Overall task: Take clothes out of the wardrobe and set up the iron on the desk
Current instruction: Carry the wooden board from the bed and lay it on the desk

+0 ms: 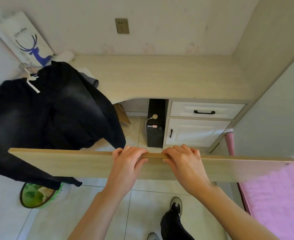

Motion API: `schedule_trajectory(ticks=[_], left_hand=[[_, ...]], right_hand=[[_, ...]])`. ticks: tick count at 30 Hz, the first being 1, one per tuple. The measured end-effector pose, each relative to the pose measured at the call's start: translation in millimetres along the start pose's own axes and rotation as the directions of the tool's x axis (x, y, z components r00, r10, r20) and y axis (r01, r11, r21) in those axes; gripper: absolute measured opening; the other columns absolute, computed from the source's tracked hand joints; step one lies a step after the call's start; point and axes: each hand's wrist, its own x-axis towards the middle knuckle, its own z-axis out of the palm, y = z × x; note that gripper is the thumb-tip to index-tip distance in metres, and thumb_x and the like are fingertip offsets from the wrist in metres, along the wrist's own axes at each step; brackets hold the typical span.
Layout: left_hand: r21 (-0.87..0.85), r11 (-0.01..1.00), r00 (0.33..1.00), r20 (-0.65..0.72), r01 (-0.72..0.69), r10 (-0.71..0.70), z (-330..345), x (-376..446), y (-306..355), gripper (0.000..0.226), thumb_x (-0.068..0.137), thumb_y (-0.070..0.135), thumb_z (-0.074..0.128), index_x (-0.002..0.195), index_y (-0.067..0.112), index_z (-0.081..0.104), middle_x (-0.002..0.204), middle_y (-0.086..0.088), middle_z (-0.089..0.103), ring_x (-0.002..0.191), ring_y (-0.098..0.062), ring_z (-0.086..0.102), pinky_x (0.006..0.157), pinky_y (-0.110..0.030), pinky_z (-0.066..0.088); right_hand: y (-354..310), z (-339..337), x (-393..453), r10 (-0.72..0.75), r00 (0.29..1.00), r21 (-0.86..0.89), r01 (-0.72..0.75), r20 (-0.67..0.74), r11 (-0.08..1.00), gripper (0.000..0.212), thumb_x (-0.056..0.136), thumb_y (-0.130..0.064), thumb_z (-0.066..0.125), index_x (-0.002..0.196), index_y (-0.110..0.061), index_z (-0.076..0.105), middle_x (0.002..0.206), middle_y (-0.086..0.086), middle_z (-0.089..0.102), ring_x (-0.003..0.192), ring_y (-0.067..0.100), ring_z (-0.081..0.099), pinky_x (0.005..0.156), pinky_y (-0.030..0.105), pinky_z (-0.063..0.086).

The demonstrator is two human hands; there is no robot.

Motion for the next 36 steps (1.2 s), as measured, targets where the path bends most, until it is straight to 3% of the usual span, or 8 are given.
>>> schedule_trajectory(ticks=[9, 19, 25, 32, 36], left_hand=[[0.012, 0.999, 0.998, -0.06, -0.032, 0.032, -7.1, 100.7, -13.7, 0.017, 0.088, 0.025, 0.065, 0.103, 0.031, 0.064, 0.086, 0.029, 0.049, 0.085, 0.002, 0.043, 0.086, -0.026, 0.023], [0.013, 0.998, 0.995, -0.082, -0.06, 0.061, 12.5, 249.2, -10.4, 0.024, 0.085, 0.038, 0.058, 0.103, 0.027, 0.07, 0.09, 0.017, 0.066, 0.09, -0.006, 0.052, 0.08, -0.027, 0.021], [0.003, 0.998, 0.994, -0.09, -0.07, 0.07, 25.6, 319.7, -2.8, 0.02, 0.086, 0.031, 0.066, 0.105, 0.026, 0.071, 0.087, 0.021, 0.06, 0.086, -0.005, 0.047, 0.08, -0.027, 0.017], [0.002, 0.996, 0.993, -0.079, -0.09, 0.09, 40.6, 389.5, -7.9, 0.025, 0.087, 0.039, 0.059, 0.105, 0.026, 0.071, 0.09, 0.013, 0.067, 0.09, -0.013, 0.055, 0.082, -0.033, 0.022], [-0.018, 0.997, 0.996, -0.043, -0.079, 0.078, 52.7, 430.5, -17.5, 0.023, 0.09, 0.033, 0.062, 0.11, 0.024, 0.069, 0.094, 0.012, 0.066, 0.095, -0.012, 0.053, 0.085, -0.03, 0.021]], right_hand=[[24.9, -16.0, 97.6, -0.031, 0.996, -0.035, 0.028, -0.079, 0.999, 0.02, 0.085, -0.028, 0.068, 0.104, -0.034, 0.066, 0.089, -0.012, 0.066, 0.083, 0.019, 0.058, 0.077, 0.04, 0.041], [95.5, -52.7, 221.6, -0.045, 0.998, 0.037, 0.046, -0.032, 0.998, 0.027, 0.089, -0.036, 0.048, 0.11, -0.033, 0.066, 0.091, -0.008, 0.068, 0.094, 0.02, 0.058, 0.084, 0.04, 0.036], [134.5, -71.3, 278.4, -0.016, 0.999, 0.032, 0.015, 0.049, 0.999, 0.029, 0.099, -0.038, 0.041, 0.123, -0.037, 0.057, 0.106, -0.012, 0.063, 0.106, 0.014, 0.047, 0.099, 0.037, 0.026], [164.4, -80.3, 334.9, 0.005, 0.999, -0.013, -0.005, 0.04, 1.0, 0.03, 0.099, -0.039, 0.039, 0.123, -0.036, 0.057, 0.107, -0.011, 0.064, 0.106, 0.013, 0.049, 0.099, 0.037, 0.027], [180.1, -78.0, 370.9, 0.03, 0.998, -0.027, -0.029, 0.058, 0.999, 0.03, 0.099, -0.04, 0.039, 0.122, -0.036, 0.057, 0.107, -0.012, 0.064, 0.105, 0.012, 0.048, 0.097, 0.036, 0.026]])
